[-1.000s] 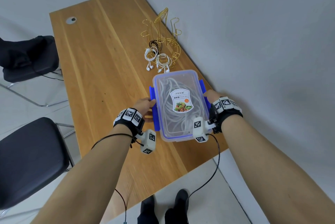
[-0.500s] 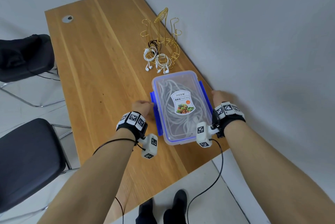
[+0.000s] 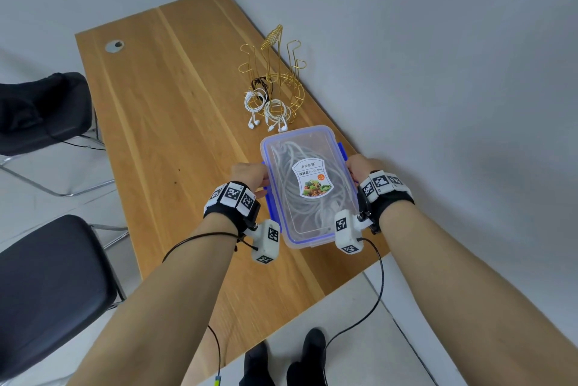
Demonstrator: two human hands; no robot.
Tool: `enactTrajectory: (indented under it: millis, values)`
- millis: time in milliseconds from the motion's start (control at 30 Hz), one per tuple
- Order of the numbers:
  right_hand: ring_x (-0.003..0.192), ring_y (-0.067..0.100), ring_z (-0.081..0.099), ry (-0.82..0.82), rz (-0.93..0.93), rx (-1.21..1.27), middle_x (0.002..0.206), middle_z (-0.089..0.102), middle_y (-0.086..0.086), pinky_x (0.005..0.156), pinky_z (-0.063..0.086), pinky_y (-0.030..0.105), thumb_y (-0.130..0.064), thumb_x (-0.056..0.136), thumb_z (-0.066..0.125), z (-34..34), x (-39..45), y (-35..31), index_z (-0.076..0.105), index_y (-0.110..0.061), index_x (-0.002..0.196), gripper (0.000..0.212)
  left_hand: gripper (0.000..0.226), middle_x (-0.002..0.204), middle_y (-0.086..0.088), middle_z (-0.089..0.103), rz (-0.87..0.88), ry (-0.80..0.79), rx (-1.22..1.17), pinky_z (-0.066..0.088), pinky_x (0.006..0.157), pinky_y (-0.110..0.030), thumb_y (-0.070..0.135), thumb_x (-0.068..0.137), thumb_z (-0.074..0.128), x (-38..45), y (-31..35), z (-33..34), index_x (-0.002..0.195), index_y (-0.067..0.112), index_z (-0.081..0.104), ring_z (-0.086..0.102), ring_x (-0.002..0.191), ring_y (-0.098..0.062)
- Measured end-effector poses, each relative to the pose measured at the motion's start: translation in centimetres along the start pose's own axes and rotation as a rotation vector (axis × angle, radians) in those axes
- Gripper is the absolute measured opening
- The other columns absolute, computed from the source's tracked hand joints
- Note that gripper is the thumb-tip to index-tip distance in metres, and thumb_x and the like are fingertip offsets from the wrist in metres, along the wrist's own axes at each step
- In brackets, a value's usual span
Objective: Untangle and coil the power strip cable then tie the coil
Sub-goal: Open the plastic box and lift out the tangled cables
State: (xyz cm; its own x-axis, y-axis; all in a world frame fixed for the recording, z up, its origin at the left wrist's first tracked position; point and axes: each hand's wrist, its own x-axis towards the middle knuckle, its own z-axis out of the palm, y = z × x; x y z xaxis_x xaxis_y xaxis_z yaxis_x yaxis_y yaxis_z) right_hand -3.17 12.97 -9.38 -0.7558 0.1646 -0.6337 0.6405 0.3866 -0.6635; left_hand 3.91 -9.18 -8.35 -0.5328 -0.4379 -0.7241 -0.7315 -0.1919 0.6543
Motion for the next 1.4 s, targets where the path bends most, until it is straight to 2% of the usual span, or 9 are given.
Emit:
enactTrajectory:
  millis: [100,300,500,667,833,967,1067,1233,1400]
  values:
    - [0.069,0.022,0.039,0.003,-0.008,-0.109,0.079,0.045,0.008,0.067,0.042,0.036,-0.014,0.088,0.047,-0.2,-0.2,0.1,0.031,-0.017,0.065,0.028,0.005,0.085,-0.010,0.062,0.021,0.012,-0.025,0.057,0.074,-0.036,0.006,0.091,0.059,-0.3,0.3,0.1,0.093,0.002,0.061,0.062,0.075,-0.021]
    - [0.086,0.023,0.049,0.027,-0.047,-0.114,0.096,0.053,0.010,0.087,0.051,0.039,-0.022,0.089,0.055,-1.0,-0.8,-0.1,0.041,-0.019,0.067,0.027,0.011,0.093,-0.013,0.063,0.012,-0.024,-0.032,0.059,0.073,-0.040,0.006,0.091,0.060,-1.0,0.7,-0.2,0.102,0.004,0.064,0.063,0.082,-0.024]
    - [0.052,0.018,0.047,0.002,0.013,-0.212,0.058,0.052,0.000,0.049,0.039,0.022,-0.033,0.074,0.071,-1.6,-1.7,-0.1,0.050,-0.017,0.062,0.029,0.015,0.095,-0.010,0.063,0.039,-0.096,-0.015,0.057,0.063,-0.037,0.009,0.089,0.069,-1.8,0.0,-0.5,0.100,0.013,0.060,0.060,0.081,-0.023]
    - [0.049,0.022,0.054,0.013,0.013,-0.159,0.037,0.053,-0.001,0.052,0.046,0.025,-0.037,0.062,0.075,-0.9,-3.2,-1.5,0.053,-0.015,0.065,0.031,0.010,0.086,-0.008,0.066,0.066,-0.091,-0.049,0.056,0.063,-0.036,0.009,0.089,0.068,-1.9,0.9,-2.2,0.090,0.014,0.059,0.063,0.075,-0.022]
    - [0.058,0.021,0.060,-0.055,-0.050,-0.197,0.070,0.061,0.005,0.052,0.046,0.027,-0.036,0.072,0.074,2.8,-4.8,-3.2,0.050,-0.017,0.077,0.031,0.012,0.084,-0.007,0.065,0.089,-0.002,-0.073,0.055,0.067,-0.037,0.008,0.089,0.067,-1.7,1.2,-6.6,0.084,0.015,0.059,0.062,0.072,-0.022]
    - [0.055,0.019,0.046,-0.206,-0.109,-0.283,0.067,0.047,0.004,0.051,0.036,0.026,-0.025,0.091,0.057,7.8,-6.8,-4.3,0.052,-0.018,0.091,0.009,0.013,0.092,-0.007,0.068,0.081,0.073,-0.093,0.056,0.068,-0.038,0.009,0.088,0.066,-1.6,0.5,-11.3,0.090,0.019,0.058,0.064,0.078,-0.022]
    - [0.049,0.023,0.044,-0.275,-0.066,-0.231,0.059,0.046,0.005,0.052,0.036,0.028,-0.029,0.085,0.053,11.2,-8.7,-4.5,0.047,-0.016,0.066,0.024,0.017,0.101,-0.007,0.068,0.073,0.150,-0.097,0.055,0.064,-0.038,0.011,0.088,0.066,-1.4,-0.5,-14.8,0.094,0.021,0.054,0.065,0.083,-0.022]
    - [0.056,0.024,0.044,-0.361,0.006,-0.164,0.065,0.045,0.005,0.056,0.038,0.033,-0.028,0.078,0.055,16.6,-10.6,-3.5,0.038,-0.020,0.064,0.022,0.019,0.100,-0.010,0.066,0.023,0.224,-0.090,0.054,0.066,-0.040,0.010,0.090,0.065,-0.4,-3.2,-19.4,0.085,0.020,0.050,0.062,0.082,-0.024]
    - [0.069,0.023,0.043,-0.438,0.006,-0.222,0.076,0.042,0.007,0.081,0.039,0.037,-0.018,0.090,0.049,20.2,-10.6,-1.1,0.044,-0.017,0.071,0.020,0.021,0.096,-0.012,0.063,-0.073,0.222,-0.058,0.053,0.066,-0.039,0.005,0.092,0.060,1.1,-6.9,-21.2,0.077,0.018,0.054,0.059,0.082,-0.025]
